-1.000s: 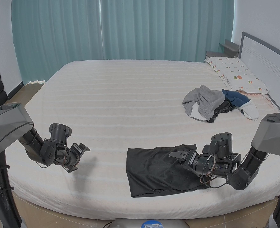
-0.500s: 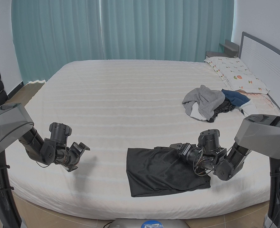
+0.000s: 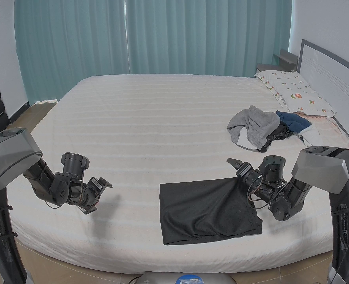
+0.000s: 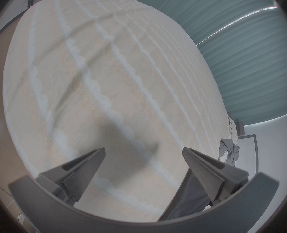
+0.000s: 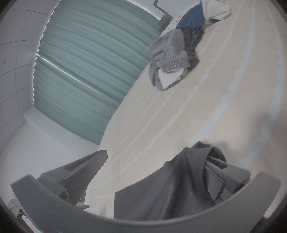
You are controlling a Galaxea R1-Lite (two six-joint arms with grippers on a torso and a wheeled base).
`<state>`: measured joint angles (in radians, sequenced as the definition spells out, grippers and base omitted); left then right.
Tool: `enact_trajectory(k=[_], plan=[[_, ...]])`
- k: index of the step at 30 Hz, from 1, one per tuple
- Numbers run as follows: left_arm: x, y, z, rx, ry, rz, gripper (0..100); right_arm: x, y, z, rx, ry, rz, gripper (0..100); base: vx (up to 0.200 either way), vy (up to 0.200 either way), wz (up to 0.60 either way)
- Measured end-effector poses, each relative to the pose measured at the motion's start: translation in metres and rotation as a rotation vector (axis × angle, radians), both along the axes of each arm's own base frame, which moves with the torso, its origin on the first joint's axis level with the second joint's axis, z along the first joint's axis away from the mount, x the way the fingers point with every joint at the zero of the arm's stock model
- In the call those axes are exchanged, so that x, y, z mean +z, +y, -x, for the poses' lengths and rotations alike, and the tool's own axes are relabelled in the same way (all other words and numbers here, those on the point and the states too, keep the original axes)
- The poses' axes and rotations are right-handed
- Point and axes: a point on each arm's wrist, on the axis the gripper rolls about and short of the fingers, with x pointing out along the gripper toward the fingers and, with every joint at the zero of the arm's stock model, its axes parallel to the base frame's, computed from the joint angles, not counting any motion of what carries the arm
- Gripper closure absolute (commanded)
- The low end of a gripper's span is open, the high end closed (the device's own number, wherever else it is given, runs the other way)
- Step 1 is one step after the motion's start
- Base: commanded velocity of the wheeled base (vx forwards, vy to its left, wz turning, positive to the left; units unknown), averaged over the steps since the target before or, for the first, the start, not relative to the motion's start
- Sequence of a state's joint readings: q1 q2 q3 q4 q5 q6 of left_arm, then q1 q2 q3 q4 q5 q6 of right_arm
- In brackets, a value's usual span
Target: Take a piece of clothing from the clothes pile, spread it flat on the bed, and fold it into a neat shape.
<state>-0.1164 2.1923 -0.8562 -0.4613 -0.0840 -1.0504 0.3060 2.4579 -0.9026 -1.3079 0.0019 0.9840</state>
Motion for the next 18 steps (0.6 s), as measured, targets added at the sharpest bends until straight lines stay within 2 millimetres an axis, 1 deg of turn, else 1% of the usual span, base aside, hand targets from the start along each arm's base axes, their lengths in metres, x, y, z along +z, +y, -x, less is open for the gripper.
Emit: enact_trajectory(k=[2,8,13,18], plan=[[0.0,0.0,0.0,-0.001,0.001,-0.001,0,-0.004,-0.007,0.0,0.004,0.015,-0.001,0,0.0,0.0,0.0],[-0.001,0.0,0.001,-0.001,0.003,-0.001,0,-0.013,-0.015,0.01,0.105,0.074,-0.019,0,0.0,0.0,0.0],[-0.001,0.0,0.001,-0.001,0.002,-0.002,0,-0.013,-0.023,0.015,0.113,0.085,-0.004,0,0.0,0.0,0.0],[-0.001,0.0,0.001,-0.002,0.003,-0.003,0,-0.012,-0.03,0.026,0.168,0.091,0.074,0,0.0,0.0,0.0]])
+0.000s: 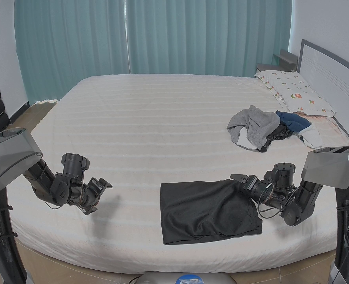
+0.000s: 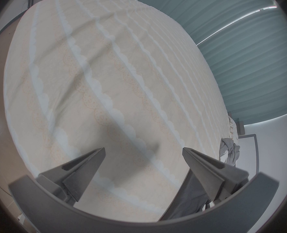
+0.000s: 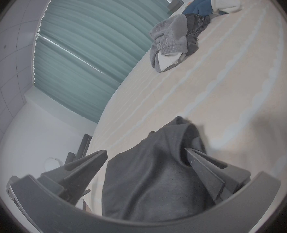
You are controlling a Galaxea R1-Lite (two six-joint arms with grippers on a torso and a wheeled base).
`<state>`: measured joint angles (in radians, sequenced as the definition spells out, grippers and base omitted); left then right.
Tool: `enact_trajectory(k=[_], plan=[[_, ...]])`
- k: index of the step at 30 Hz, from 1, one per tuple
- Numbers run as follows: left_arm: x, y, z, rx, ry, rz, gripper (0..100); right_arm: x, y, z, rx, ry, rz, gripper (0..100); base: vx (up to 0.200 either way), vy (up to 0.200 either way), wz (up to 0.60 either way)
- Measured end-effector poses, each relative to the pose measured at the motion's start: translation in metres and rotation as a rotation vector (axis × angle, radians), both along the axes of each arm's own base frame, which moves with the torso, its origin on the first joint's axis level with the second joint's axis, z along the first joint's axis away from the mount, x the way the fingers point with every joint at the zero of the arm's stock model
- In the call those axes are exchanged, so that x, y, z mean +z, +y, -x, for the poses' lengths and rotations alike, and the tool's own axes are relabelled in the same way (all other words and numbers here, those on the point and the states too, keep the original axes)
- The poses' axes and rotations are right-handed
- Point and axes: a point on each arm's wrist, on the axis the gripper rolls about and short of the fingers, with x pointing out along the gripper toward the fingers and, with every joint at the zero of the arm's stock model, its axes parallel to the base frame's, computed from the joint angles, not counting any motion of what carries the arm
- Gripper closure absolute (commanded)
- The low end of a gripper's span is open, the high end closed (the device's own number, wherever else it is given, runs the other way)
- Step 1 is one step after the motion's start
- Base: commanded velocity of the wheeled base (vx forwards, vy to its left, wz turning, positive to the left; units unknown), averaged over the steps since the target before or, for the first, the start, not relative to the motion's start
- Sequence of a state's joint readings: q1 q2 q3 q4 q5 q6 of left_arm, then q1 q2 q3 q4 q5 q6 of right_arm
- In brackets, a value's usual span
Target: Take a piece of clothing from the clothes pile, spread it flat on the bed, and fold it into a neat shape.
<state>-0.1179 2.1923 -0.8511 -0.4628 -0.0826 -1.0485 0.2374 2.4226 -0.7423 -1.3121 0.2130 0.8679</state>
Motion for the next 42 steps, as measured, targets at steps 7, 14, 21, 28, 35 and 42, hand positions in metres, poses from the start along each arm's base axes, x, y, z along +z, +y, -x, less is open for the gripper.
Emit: enact_trajectory(k=[7,14,21,28,35,42], plan=[[0.0,0.0,0.0,0.011,-0.001,-0.013,0,0.005,-0.019,0.003,-0.011,-0.009,0.03,0,0.0,0.0,0.0],[0.0,-0.002,-0.001,0.011,-0.005,-0.017,0,0.002,-0.021,-0.005,-0.017,-0.023,0.022,0,0.0,0.0,0.0],[0.0,-0.002,-0.001,0.011,-0.004,-0.017,0,-0.002,-0.017,-0.005,-0.007,-0.012,0.024,100,0.0,0.0,0.0],[0.0,-0.002,-0.001,0.011,-0.005,-0.017,0,-0.004,-0.016,-0.012,-0.02,-0.023,0.017,100,0.0,0.0,0.0],[0.0,-0.002,-0.001,0.011,-0.006,-0.018,0,-0.003,-0.031,-0.021,-0.078,-0.023,-0.037,100,0.0,0.0,0.0],[0.0,-0.002,-0.001,0.012,-0.005,-0.018,0,-0.005,-0.03,-0.019,-0.07,-0.017,-0.04,0,0.0,0.0,0.0]])
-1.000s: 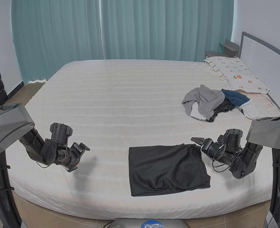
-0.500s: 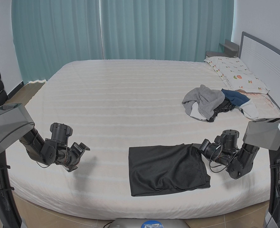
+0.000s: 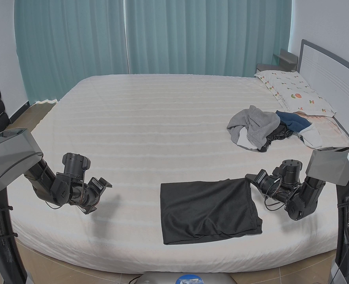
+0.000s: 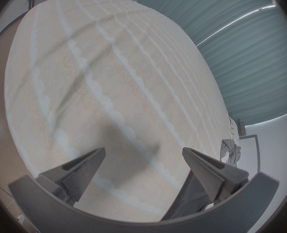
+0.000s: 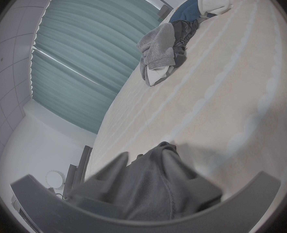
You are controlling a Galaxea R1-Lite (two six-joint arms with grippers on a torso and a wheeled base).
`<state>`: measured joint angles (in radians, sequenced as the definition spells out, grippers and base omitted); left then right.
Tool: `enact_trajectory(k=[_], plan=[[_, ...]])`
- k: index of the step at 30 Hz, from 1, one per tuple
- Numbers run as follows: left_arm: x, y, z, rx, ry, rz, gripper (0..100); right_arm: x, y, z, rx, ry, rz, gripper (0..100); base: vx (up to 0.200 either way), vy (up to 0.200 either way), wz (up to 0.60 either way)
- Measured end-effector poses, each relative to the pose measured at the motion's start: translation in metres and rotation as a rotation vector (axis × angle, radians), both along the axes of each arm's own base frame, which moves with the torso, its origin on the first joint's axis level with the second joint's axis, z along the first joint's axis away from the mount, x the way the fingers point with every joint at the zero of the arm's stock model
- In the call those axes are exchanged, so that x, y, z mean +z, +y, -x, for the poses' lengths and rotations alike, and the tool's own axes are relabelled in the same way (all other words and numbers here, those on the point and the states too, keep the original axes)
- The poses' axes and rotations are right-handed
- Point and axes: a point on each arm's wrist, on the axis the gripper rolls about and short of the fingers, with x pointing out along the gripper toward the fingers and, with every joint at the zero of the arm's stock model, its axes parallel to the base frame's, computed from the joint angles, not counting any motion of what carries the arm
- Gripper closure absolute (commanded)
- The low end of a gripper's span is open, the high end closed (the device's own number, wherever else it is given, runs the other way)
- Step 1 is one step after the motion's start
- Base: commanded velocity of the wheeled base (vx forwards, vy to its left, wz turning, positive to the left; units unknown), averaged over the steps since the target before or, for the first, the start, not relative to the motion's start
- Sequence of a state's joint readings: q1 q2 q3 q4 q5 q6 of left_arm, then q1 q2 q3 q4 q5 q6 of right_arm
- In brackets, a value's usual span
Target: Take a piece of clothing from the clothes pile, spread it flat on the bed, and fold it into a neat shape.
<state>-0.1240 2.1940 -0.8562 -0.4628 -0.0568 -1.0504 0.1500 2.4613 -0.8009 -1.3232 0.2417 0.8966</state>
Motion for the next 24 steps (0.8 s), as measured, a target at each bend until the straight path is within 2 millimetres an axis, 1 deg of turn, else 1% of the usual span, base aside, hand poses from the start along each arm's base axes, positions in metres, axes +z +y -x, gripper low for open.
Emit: enact_trajectory(k=[3,7,10,13,16,17,20,24], plan=[[0.0,0.0,0.0,-0.001,0.0,0.0,0,-0.001,-0.001,0.005,0.004,0.014,0.002,0,0.0,0.0,0.0],[0.0,0.0,0.0,-0.002,0.0,0.0,0,0.003,-0.004,0.015,0.038,0.04,-0.004,0,0.0,0.0,0.0],[0.0,0.0,0.0,-0.001,0.0,0.0,0,0.007,-0.009,0.028,0.089,0.06,-0.007,0,0.0,0.0,0.0],[0.0,0.0,0.0,-0.001,0.001,0.0,0,0.012,-0.015,0.044,0.149,0.072,0.024,0,0.0,0.0,0.0],[0.0,0.0,0.0,-0.001,0.0,-0.001,0,0.015,-0.02,0.061,0.21,0.077,0.071,0,-0.2,0.0,0.0],[0.0,0.0,0.0,-0.001,0.001,0.0,0,0.015,-0.022,0.067,0.231,0.08,0.08,0,0.0,0.0,0.0],[0.0,0.0,0.0,-0.003,0.0,-0.003,0,0.015,-0.024,0.079,0.272,0.09,0.093,0,0.0,0.0,0.0],[-0.001,0.0,0.001,-0.008,0.003,-0.006,0,0.017,-0.025,0.09,0.293,0.094,0.108,0,0.0,0.0,0.0]])
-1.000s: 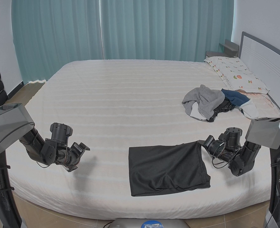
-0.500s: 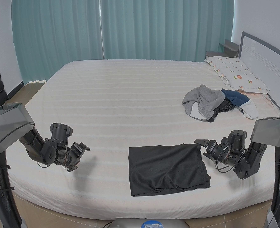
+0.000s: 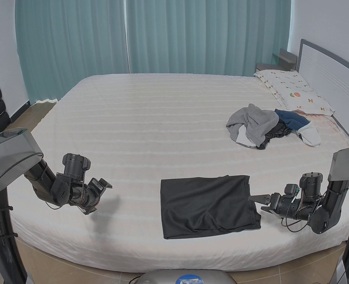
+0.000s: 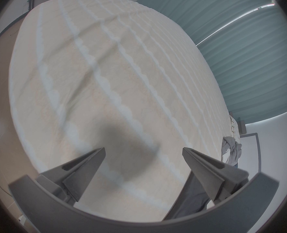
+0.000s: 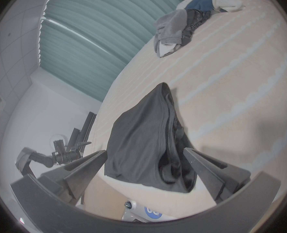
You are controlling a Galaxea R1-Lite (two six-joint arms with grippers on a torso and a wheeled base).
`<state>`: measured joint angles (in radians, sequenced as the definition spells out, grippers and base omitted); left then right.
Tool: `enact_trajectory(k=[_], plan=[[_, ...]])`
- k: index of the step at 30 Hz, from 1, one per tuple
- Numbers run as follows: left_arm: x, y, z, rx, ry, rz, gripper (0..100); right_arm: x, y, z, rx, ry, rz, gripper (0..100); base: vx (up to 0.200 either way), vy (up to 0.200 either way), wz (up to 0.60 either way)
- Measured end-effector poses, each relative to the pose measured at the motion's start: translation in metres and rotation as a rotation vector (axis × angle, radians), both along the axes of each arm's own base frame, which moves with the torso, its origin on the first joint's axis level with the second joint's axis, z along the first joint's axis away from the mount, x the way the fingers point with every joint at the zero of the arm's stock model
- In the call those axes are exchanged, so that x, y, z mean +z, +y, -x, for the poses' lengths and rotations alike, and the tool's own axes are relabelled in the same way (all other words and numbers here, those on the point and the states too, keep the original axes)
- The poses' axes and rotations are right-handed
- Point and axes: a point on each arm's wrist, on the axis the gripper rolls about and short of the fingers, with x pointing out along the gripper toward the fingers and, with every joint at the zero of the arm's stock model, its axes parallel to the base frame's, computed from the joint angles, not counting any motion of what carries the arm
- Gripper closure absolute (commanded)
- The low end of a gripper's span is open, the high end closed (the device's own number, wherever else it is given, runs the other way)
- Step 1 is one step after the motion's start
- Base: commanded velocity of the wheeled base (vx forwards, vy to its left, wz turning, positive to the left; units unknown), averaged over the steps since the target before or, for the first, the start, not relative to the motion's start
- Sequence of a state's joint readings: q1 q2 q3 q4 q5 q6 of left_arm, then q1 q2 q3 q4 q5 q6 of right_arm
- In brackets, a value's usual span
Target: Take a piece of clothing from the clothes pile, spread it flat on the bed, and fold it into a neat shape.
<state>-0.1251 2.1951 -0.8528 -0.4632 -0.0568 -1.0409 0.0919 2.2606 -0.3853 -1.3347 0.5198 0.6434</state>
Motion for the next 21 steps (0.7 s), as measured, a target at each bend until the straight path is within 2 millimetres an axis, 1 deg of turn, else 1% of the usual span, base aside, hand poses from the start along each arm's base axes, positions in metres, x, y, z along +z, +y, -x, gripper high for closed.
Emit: enact_trajectory(k=[4,8,19,20,21], plan=[[-0.001,-0.001,0.0,-0.002,0.003,-0.002,0,0.002,0.003,0.007,0.035,-0.049,0.027,0,0.0,0.0,0.0],[-0.002,-0.002,0.0,-0.005,0.005,-0.004,0,0.001,0.009,0.011,0.061,-0.064,0.035,0,0.0,0.0,0.0],[-0.002,-0.002,0.0,-0.006,0.006,-0.004,0,-0.013,0.014,0.003,0.065,-0.049,0.044,0,0.0,0.0,0.0],[-0.002,-0.002,0.0,-0.006,0.005,-0.004,0,-0.015,0.014,0.002,0.065,-0.048,0.044,100,0.0,0.0,0.0],[-0.002,-0.002,0.0,-0.006,0.006,-0.004,0,-0.016,0.014,0.002,0.066,-0.047,0.046,100,0.0,0.0,0.0]])
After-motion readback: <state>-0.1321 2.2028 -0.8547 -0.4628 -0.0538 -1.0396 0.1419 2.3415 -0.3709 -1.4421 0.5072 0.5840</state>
